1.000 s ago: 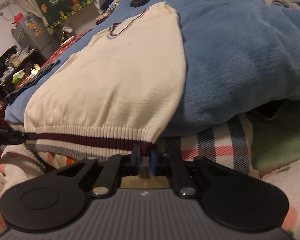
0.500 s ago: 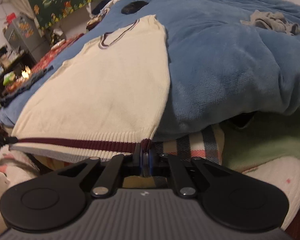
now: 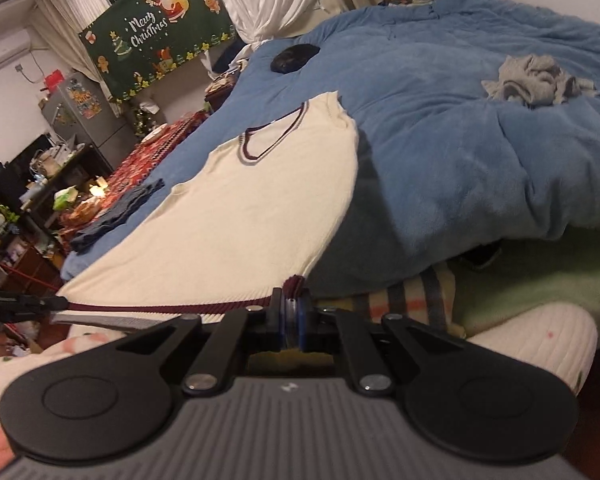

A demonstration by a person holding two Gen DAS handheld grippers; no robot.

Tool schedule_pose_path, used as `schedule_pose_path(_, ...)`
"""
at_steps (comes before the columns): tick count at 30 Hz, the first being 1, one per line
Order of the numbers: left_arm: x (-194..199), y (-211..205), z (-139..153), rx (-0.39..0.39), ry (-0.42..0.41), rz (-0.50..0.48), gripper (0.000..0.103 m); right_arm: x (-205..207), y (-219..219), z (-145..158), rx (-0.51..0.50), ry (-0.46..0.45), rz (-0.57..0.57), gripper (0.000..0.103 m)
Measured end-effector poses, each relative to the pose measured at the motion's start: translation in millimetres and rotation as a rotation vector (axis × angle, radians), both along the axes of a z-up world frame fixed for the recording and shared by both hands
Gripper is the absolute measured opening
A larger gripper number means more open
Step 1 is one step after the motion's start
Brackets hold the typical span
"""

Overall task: Fold clothes
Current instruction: 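Lift the hem with both grippers and fold it up toward the V-neck collar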

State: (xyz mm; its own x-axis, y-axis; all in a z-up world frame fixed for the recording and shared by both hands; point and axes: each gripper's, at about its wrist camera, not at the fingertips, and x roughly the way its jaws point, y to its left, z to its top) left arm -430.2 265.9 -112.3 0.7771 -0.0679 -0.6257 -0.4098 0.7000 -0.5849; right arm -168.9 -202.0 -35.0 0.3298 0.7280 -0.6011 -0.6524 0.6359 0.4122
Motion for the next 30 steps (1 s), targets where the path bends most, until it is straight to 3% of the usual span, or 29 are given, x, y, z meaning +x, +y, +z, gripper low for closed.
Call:
schedule_pose_path(6, 7.7, 3.6, -0.9, -0.054, -0.048, 0.027, 0.005, 11.4, 11.9, 4.8, 0.012, -0.018, 0.003, 0.006)
schedule_pose_path(12, 49.5, 21.1, 6.3, -0.007, -0.073, 0.058, 0.005, 50.6, 45.3, 10.4, 0.03, -0.017, -0.003, 0.006)
schedule_pose_path(20, 113.2, 77.8, 10.2, -0.036, -0.118, 0.085, 0.006, 122.8, 105.9, 26.0, 0.016, -0.047, 0.006, 0.006)
schedule_pose_path(30, 205.6, 149.2, -19.2, -0.06, -0.025, 0.116, 0.006, 233.6, 193.1, -8.7, -0.036, 0.045, -0.049, 0.006)
